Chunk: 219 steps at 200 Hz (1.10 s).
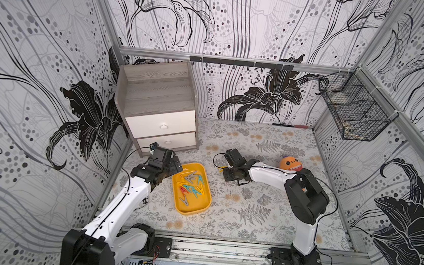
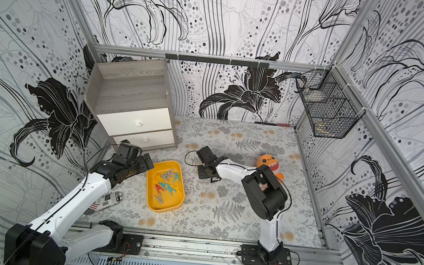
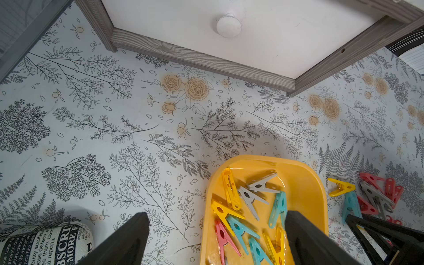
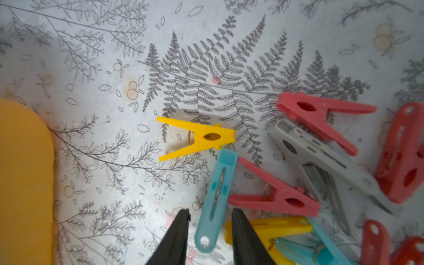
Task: Put the clothespins into the storage box
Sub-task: Pick up the clothespin from the center of the board.
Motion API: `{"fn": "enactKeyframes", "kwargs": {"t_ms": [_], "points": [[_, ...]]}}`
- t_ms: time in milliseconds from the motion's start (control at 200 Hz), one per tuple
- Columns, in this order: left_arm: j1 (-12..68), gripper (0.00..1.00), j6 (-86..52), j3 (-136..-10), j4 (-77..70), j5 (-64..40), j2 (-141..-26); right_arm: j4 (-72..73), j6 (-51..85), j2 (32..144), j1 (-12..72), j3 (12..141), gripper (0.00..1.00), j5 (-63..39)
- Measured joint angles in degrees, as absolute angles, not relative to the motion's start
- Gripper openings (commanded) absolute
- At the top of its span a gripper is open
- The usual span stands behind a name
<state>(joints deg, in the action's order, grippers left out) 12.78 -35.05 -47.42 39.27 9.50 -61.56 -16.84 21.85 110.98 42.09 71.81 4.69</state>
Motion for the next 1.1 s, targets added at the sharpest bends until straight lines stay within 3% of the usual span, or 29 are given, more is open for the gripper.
{"fn": "enactKeyframes", "kwargs": {"t_ms": [320, 656, 921, 1096], "points": [[12.8, 0.97, -35.0, -47.4, 39.3, 9.5, -61.8, -16.9, 22.7, 111.5, 42.1, 72.4, 0.17, 4.1], [12.8, 0.97, -35.0, -48.2, 39.2, 9.6, -62.5, -19.4, 22.6, 110.1, 42.1, 72.4, 0.16, 4.3], [12.8, 0.97, -35.0, -48.9, 39.2, 9.6, -63.2, -19.6, 21.1, 99.0, 42.4, 70.9, 0.15, -1.1], [13.1, 0.97, -34.9, -49.0, 39.1, 9.6, -64.4, -17.9, 19.9, 96.4, 48.8, 71.6, 0.15, -6.5]]}}
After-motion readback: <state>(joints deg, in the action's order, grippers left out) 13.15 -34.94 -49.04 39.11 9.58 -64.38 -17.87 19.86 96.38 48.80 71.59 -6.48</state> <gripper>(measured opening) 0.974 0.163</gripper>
